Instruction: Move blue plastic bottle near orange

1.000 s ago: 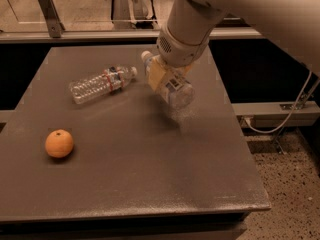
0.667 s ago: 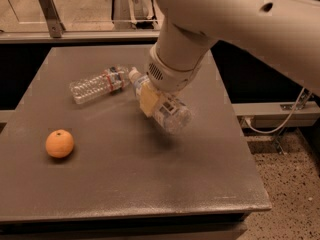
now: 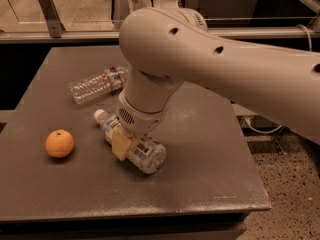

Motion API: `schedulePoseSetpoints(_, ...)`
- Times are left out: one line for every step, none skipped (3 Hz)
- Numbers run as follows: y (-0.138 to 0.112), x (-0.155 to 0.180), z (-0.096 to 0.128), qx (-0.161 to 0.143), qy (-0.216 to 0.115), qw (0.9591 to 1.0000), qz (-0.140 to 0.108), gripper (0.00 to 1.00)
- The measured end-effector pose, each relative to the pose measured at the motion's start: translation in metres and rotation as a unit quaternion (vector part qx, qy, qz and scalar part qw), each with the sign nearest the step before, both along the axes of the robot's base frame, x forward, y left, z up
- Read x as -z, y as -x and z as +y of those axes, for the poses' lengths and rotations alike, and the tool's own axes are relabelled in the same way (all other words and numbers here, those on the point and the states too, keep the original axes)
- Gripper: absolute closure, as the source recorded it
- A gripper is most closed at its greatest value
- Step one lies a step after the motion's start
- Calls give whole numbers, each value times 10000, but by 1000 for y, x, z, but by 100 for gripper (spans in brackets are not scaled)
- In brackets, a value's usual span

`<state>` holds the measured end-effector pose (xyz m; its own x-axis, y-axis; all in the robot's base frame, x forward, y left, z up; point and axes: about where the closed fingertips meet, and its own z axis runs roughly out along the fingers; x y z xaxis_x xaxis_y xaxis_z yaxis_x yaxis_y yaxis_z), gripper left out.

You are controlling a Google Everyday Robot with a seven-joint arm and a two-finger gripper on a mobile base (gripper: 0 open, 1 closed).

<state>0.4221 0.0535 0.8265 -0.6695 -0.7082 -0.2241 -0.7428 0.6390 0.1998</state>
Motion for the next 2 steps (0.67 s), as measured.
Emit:
schedulePoseSetpoints(0,-4,0,-1,-1,10000,0,100)
schedulePoseSetpoints(11,-21,24,-216,-434,9988,-61,100)
